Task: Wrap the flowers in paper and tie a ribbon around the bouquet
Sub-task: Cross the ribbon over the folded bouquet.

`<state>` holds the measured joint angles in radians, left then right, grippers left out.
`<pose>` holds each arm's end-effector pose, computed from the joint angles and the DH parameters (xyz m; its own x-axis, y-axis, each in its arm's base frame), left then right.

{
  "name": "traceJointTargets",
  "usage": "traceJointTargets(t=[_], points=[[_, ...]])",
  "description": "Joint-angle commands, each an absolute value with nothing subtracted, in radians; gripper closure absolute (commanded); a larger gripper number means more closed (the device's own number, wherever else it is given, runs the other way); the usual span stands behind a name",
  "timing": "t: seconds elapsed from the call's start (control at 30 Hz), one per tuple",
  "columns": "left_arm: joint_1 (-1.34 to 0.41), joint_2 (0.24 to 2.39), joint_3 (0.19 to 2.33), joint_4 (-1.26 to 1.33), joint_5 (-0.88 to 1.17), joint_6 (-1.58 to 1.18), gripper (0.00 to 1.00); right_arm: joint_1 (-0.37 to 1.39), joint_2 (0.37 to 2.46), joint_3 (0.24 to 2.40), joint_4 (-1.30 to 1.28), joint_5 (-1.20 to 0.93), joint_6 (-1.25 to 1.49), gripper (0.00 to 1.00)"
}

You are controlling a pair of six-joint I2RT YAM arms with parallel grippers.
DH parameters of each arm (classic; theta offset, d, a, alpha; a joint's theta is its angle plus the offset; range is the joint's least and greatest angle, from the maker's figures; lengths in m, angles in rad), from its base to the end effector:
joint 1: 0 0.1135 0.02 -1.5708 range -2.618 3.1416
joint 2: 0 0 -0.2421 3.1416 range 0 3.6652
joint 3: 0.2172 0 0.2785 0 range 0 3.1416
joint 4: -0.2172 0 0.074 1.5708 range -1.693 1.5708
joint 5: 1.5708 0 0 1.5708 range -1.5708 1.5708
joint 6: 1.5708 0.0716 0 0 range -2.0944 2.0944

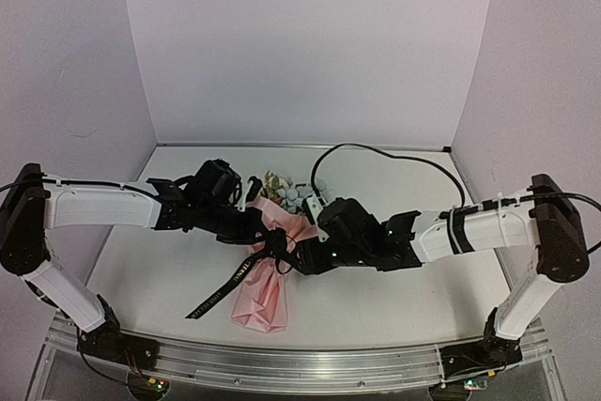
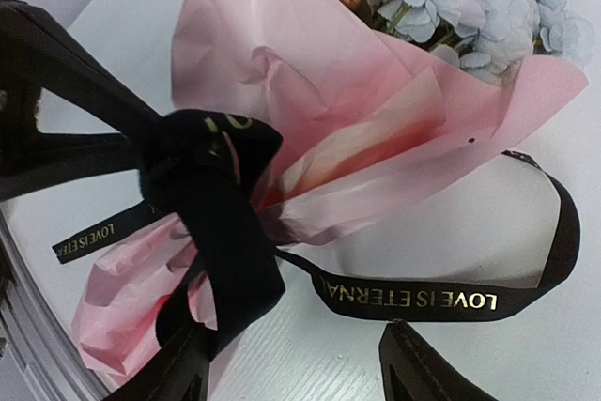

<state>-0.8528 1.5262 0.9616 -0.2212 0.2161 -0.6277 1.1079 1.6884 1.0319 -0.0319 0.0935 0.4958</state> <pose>0.2337 -0.2909 0.1587 -0.8672 0.1209 -0.4830 0.4028 0.7406 -0.5379 0.1903 0.3662 0.1432 -0.6580 -0.2578 -0.7075 -0.6203 0.7182 0.3152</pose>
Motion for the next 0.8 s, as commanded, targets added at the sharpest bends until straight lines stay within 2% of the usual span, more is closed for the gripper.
traceJointTargets(t=[0.0, 0.27, 0.33, 0.47, 0.6, 0.77], points=[[-0.857, 1.468, 0.941, -0.152, 0.235, -0.625, 1.00, 1.115, 1.736, 1.080, -0.054, 0.132, 0.537, 0.40], [-0.856, 1.465, 0.892, -0.055, 0.310, -0.639, 1.00, 1.118, 1.793, 1.109, -0.031, 0.101, 0.591, 0.51], [-0.856, 1.464, 0.881, -0.037, 0.319, -0.650, 1.00, 1.119, 1.795, 1.103, -0.027, 0.103, 0.600, 0.60], [-0.856, 1.442, 0.842, 0.017, 0.314, -0.684, 1.00, 1.119, 1.793, 1.083, -0.026, 0.078, 0.620, 0.84], [-0.856, 1.425, 0.809, 0.056, 0.296, -0.714, 1.00, 1.118, 1.792, 1.052, -0.029, 0.069, 0.630, 0.99], [-0.853, 1.392, 0.762, 0.089, 0.246, -0.752, 1.00, 1.118, 1.764, 1.007, -0.044, 0.089, 0.604, 1.00]])
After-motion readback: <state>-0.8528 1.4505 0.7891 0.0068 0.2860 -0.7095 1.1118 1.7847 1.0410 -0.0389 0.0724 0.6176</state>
